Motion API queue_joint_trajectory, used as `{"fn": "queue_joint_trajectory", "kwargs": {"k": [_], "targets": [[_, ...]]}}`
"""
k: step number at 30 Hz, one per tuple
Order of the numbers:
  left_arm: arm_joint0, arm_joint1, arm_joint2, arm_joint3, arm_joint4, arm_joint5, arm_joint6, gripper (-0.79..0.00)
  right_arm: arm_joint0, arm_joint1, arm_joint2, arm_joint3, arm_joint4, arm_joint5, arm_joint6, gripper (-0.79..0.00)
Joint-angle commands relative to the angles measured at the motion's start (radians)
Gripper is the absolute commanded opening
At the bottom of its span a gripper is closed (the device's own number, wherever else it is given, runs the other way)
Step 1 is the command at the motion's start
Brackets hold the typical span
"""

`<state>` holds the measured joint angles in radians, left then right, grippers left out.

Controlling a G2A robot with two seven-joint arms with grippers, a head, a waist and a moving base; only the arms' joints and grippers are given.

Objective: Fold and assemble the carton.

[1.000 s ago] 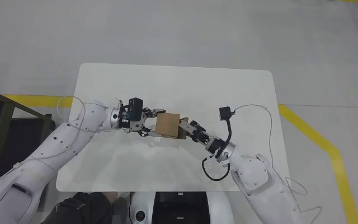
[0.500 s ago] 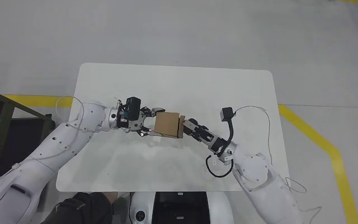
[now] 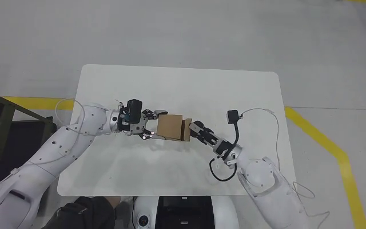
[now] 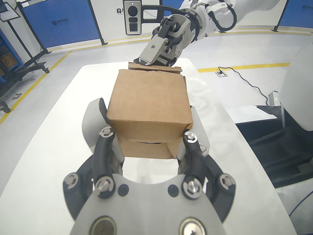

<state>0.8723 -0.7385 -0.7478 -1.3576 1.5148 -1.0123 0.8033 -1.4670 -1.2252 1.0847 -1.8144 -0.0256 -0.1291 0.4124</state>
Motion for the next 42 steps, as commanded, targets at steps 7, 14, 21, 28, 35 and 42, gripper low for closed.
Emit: {"fn": "queue_joint_trajectory", "kwargs": {"k": [7,14,21,28,35,42], "targets": [[0.005,0.000,-0.006,-0.003,0.000,0.000,-0.004,-0.342,0.006,-0.003,-0.018,-0.012,-0.041,0.020,-0.021,-0.680],[0.009,0.000,-0.008,-0.006,0.003,0.000,-0.002,-0.342,0.010,-0.005,-0.025,-0.024,-0.086,0.047,-0.058,-0.699],[0.012,0.001,-0.011,-0.007,0.007,0.000,0.002,-0.339,0.003,-0.007,-0.029,-0.038,-0.101,0.059,-0.072,-0.699],[0.011,0.000,-0.010,-0.007,0.009,0.000,0.004,-0.339,0.006,-0.012,-0.053,-0.050,-0.129,0.069,-0.093,-0.705],[0.010,-0.001,-0.011,-0.004,0.003,0.000,0.002,-0.342,0.007,-0.016,-0.067,-0.058,-0.146,0.076,-0.108,-0.720],[0.009,-0.002,-0.009,-0.006,-0.002,0.000,-0.001,-0.339,0.009,-0.020,-0.080,-0.065,-0.157,0.082,-0.126,-0.723]]}}
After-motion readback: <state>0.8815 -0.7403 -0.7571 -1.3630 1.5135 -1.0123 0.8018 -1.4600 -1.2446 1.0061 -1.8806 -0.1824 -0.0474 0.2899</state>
